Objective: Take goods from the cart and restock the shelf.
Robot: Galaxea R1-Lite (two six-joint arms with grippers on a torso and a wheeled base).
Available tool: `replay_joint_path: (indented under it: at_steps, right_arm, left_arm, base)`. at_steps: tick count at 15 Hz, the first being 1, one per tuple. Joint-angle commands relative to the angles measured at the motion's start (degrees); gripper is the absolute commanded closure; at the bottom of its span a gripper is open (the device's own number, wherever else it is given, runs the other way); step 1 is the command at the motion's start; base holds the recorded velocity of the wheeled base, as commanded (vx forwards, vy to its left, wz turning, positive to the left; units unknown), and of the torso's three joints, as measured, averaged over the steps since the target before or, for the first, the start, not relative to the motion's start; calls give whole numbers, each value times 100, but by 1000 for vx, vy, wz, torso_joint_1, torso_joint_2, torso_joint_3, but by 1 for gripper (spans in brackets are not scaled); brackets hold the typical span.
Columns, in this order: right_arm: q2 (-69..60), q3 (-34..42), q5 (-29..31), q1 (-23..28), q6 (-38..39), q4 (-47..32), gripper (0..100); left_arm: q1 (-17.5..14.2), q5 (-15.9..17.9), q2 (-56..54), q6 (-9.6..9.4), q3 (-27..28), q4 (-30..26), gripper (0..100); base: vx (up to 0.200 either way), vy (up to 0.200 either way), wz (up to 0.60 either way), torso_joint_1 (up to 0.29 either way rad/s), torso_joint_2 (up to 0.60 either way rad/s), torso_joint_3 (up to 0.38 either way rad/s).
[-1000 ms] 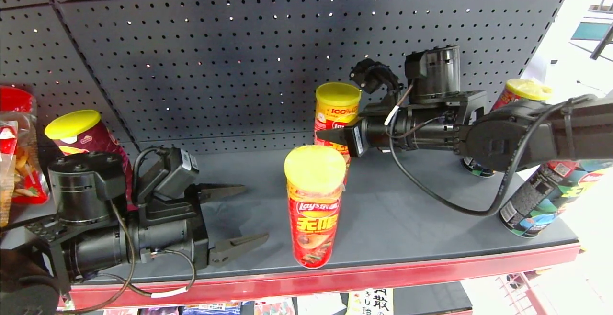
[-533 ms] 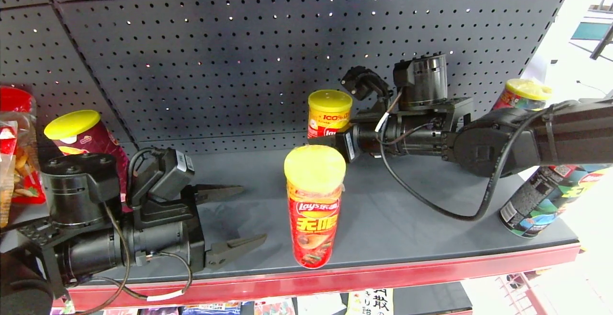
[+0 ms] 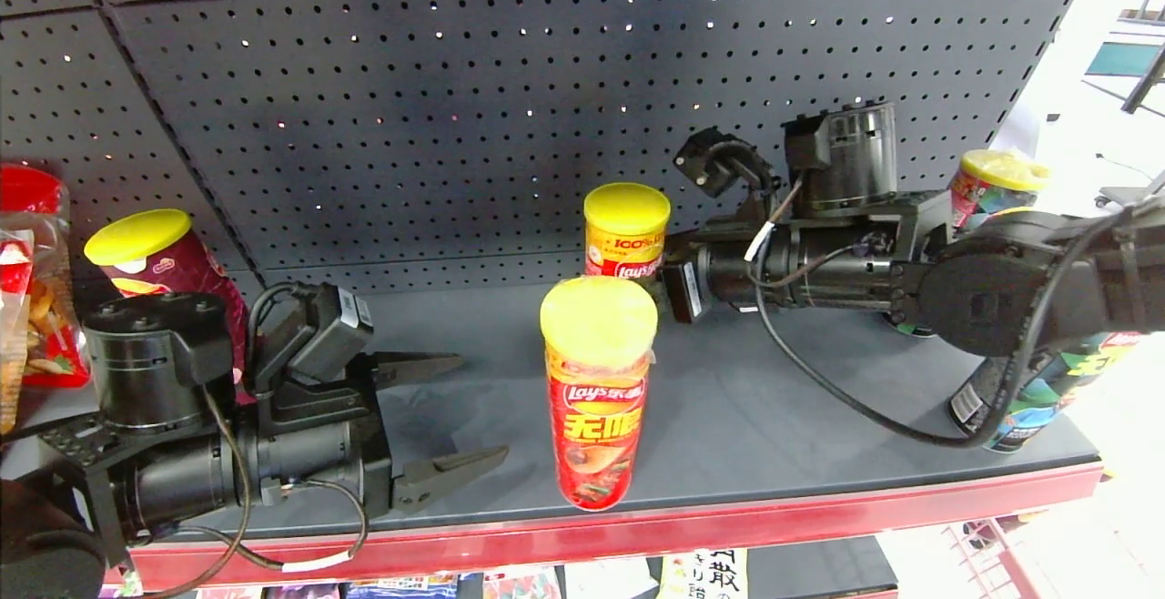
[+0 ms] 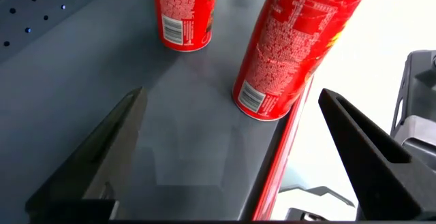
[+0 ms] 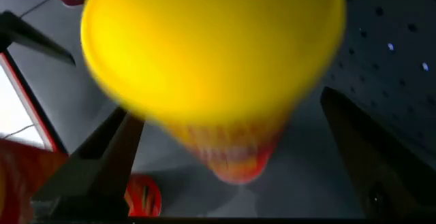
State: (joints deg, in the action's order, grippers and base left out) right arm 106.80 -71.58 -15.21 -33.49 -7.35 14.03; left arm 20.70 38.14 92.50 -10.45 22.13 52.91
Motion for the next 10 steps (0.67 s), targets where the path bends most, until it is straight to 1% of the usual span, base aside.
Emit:
replay_joint_path:
  at_steps: [1,2,4,6,7,8,9,10]
  right_arm:
    - [-643,549,203,62,-3,-6,0]
    - [-819,769,317,114,-3,-6,0]
    - [-1179,1164,475,167,6,-23,0]
    - [-1540,1516,572,193,58,-32,0]
    - [-1882,1815,607,123,217,-32,0]
    - [-2146,2034,616,53,296,-32,0]
    - [-2304,2184,607,18,322,-32,0]
    - [-2629,2509,599,-9,331,-32,0]
  left_arm:
    - [-5,0,198,-168,-7,9,0]
    - [4,26,233,-256,-7,0,0]
    - [4,-26,330,-265,-7,0,0]
    - [4,-211,470,-282,-33,9,0]
    - [22,-299,567,-344,-24,9,0]
    - [31,-290,611,-405,-15,9,0]
    - [39,-290,637,-423,-15,9,0]
    - [92,-299,699,-432,2,9,0]
  base:
    - [0,0,0,0,0,0]
    - [0,0,0,0,0,0]
    - [0,0,0,0,0,0]
    - [0,0,0,0,0,0]
    - [0,0,0,0,0,0]
    - [0,0,0,0,0,0]
    - [0,0,0,0,0,0]
    - [0,0,0,0,0,0]
